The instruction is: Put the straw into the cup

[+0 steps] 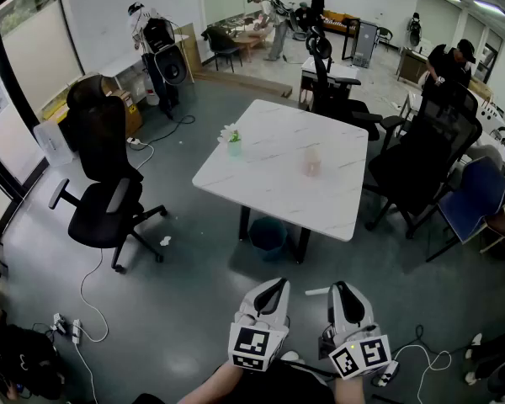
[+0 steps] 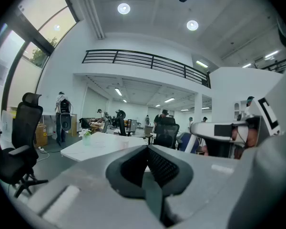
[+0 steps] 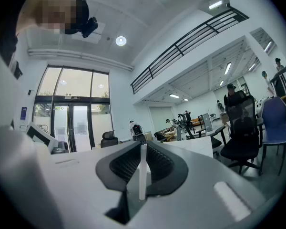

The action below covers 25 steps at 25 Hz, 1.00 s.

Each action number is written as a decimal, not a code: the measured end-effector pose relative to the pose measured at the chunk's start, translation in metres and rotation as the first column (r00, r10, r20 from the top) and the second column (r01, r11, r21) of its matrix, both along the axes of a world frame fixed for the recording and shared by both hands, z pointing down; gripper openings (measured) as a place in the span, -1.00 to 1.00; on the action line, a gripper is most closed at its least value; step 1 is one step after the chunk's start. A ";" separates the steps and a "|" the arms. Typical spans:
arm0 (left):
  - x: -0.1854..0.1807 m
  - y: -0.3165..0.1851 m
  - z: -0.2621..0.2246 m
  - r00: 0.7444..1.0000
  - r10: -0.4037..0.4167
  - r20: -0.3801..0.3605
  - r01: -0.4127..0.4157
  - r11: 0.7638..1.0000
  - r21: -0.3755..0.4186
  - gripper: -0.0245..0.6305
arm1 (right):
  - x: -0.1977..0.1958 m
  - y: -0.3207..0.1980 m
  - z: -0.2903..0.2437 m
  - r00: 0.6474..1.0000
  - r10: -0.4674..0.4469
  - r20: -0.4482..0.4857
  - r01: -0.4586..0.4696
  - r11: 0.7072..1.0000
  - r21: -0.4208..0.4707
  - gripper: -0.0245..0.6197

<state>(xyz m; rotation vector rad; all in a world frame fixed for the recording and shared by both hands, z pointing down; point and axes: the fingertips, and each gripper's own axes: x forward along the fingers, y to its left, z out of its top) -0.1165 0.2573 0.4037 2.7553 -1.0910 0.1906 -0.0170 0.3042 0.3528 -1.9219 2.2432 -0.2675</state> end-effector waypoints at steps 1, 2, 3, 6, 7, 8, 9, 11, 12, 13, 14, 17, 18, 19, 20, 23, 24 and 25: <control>0.001 0.000 0.000 1.000 0.001 -0.001 -0.001 1.000 0.000 -0.92 | 0.001 -0.001 0.000 1.000 -0.001 -0.001 0.001 1.000 -0.001 -0.81; 0.003 -0.001 -0.001 1.000 0.002 -0.002 -0.002 1.000 -0.001 -0.92 | 0.001 -0.002 0.000 1.000 -0.002 -0.002 0.002 1.000 -0.002 -0.81; 0.004 -0.001 -0.001 1.000 0.003 -0.003 -0.003 1.000 -0.001 -0.92 | 0.002 -0.002 0.000 1.000 -0.003 -0.003 0.003 1.000 -0.003 -0.82; 0.007 -0.003 0.000 1.000 0.007 -0.005 -0.007 1.000 -0.002 -0.92 | 0.003 -0.005 0.001 1.000 -0.005 -0.006 0.005 1.000 -0.005 -0.81; 0.008 -0.004 0.001 1.000 0.009 -0.006 -0.009 1.000 -0.003 -0.92 | 0.003 -0.006 0.001 1.000 -0.004 -0.006 0.004 1.000 -0.006 -0.81; 0.008 -0.005 0.002 1.000 0.010 -0.006 -0.010 1.000 -0.004 -0.92 | 0.004 -0.007 0.003 1.000 -0.002 -0.004 0.002 1.000 -0.007 -0.81; 0.008 -0.006 0.003 1.000 0.011 -0.007 -0.011 1.000 -0.005 -0.92 | 0.004 -0.008 0.004 1.000 0.002 0.002 -0.002 1.000 -0.007 -0.81; 0.008 -0.008 0.004 1.000 0.014 -0.008 -0.014 1.000 -0.007 -0.92 | 0.006 -0.009 0.005 1.000 0.013 0.018 -0.013 1.000 -0.007 -0.81; 0.008 -0.009 0.005 1.000 0.015 -0.008 -0.016 1.000 -0.008 -0.92 | 0.006 -0.010 0.005 1.000 0.017 0.022 -0.017 1.000 -0.008 -0.81; 0.008 -0.009 0.005 1.000 0.017 -0.008 -0.017 1.000 -0.009 -0.92 | 0.006 -0.010 0.005 1.000 0.019 0.022 -0.019 1.000 -0.009 -0.81; 0.007 -0.010 0.005 1.000 0.018 -0.008 -0.018 1.000 -0.010 -0.92 | 0.006 -0.011 0.006 1.000 0.020 0.021 -0.020 1.000 -0.011 -0.81; 0.005 -0.014 0.004 1.000 0.018 -0.009 -0.019 1.000 -0.013 -0.92 | 0.005 -0.015 0.005 1.000 0.024 0.017 -0.023 1.000 -0.016 -0.81; 0.004 -0.016 0.004 1.000 0.018 -0.011 -0.019 1.000 -0.014 -0.92 | 0.004 -0.017 0.005 1.000 0.025 0.016 -0.024 1.000 -0.018 -0.81; 0.002 -0.017 0.004 1.000 0.018 -0.012 -0.018 1.000 -0.014 -0.92 | 0.002 -0.019 0.005 1.000 0.025 0.016 -0.025 0.999 -0.021 -0.81; -0.001 -0.019 0.006 1.000 0.015 -0.013 -0.015 1.000 -0.014 -0.92 | 0.000 -0.020 0.006 1.000 0.026 0.015 -0.026 0.999 -0.022 -0.81; -0.010 -0.025 0.014 1.000 0.005 -0.009 -0.005 1.000 -0.012 -0.92 | -0.006 -0.025 0.010 1.000 0.028 0.001 -0.028 0.999 -0.018 -0.81; -0.010 -0.027 0.017 1.000 0.004 -0.008 -0.004 1.000 -0.015 -0.92 | -0.004 -0.026 0.010 0.999 0.033 -0.005 -0.033 0.999 -0.017 -0.81; -0.010 -0.028 0.020 1.000 0.006 -0.008 -0.006 1.000 -0.021 -0.92 | -0.001 -0.026 0.011 0.999 0.042 -0.008 -0.042 0.999 -0.019 -0.81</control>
